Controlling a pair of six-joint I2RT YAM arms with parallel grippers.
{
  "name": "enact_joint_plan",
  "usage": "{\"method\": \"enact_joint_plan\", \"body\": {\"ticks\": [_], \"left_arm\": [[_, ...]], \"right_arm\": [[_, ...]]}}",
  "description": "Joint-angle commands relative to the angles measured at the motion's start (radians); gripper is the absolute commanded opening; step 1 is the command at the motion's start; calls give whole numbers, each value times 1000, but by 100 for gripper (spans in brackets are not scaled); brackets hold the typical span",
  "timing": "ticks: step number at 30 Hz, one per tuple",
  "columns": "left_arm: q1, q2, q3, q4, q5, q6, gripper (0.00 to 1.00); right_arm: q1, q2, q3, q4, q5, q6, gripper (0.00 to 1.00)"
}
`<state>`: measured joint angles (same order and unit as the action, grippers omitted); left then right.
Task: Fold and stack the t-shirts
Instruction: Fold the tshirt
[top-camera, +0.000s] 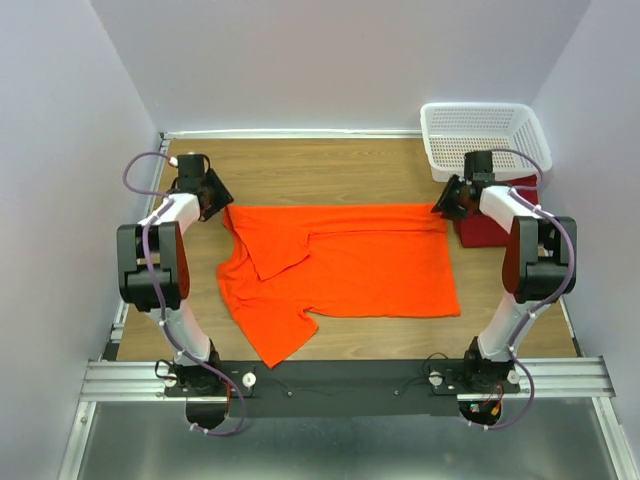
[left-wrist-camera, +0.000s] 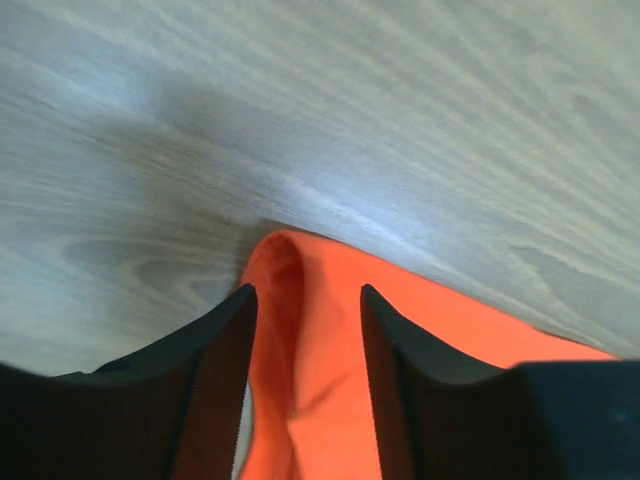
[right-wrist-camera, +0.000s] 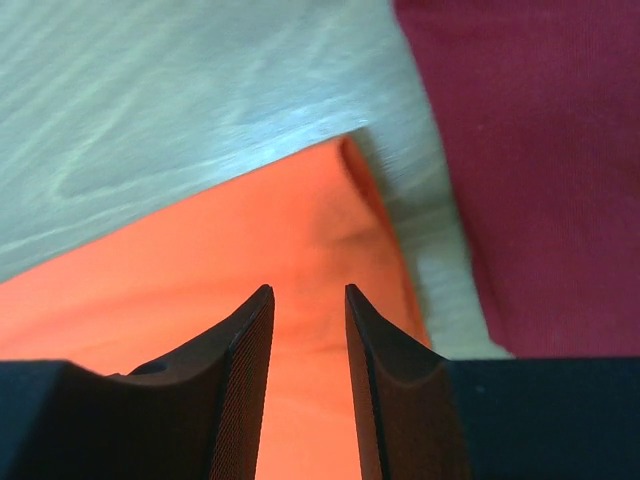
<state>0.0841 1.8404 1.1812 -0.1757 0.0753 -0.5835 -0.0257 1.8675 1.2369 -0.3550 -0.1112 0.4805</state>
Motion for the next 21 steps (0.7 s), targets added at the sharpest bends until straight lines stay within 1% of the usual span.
{"method": "enact_joint_plan", "body": {"ticks": [1,3,4,5,6,7,8,10,11,12,14,15,17,19,21], "left_arm": [[-30,-133,-2,-40,-121,39,60],[-61,-181,-2,-59,-147,65,62],[-111,-194,0,-77,-179,98,62],[-138,-220,1,-87,-198,115,62],[-202,-231,6,-106,-235,157,61],[-233,-240,6,-114,-246,177,60],[-262,-251,8,-119,-246,194,60],[-314,-256,8,-140,-224,212,59],[-335,-256,9,-145,-206,221,58],[-377,-248,12,-153,-188,223,57],[-417,-230,24,-174,-164,215,56],[-450,-222,28,-183,-154,217,56],[-484,-198,32,-191,-149,214,55],[-497,-179,28,-194,-128,223,55],[-501,-144,26,-202,-129,225,55]], "right_arm": [[53,-88,22,-55,96,-63,43],[78,-94,21,-74,145,-83,43],[93,-96,24,-81,159,-95,43],[124,-94,27,-87,165,-132,43],[145,-94,36,-87,165,-158,43],[168,-91,42,-88,165,-224,43],[219,-82,50,-85,166,-259,43],[272,-71,64,-87,163,-337,43],[324,-67,78,-85,160,-409,43],[346,-50,85,-85,169,-439,43],[392,-31,98,-85,173,-508,43],[403,-12,107,-84,163,-522,42],[421,10,116,-84,150,-549,41],[435,33,118,-84,162,-566,41],[441,39,111,-84,203,-534,40]]}}
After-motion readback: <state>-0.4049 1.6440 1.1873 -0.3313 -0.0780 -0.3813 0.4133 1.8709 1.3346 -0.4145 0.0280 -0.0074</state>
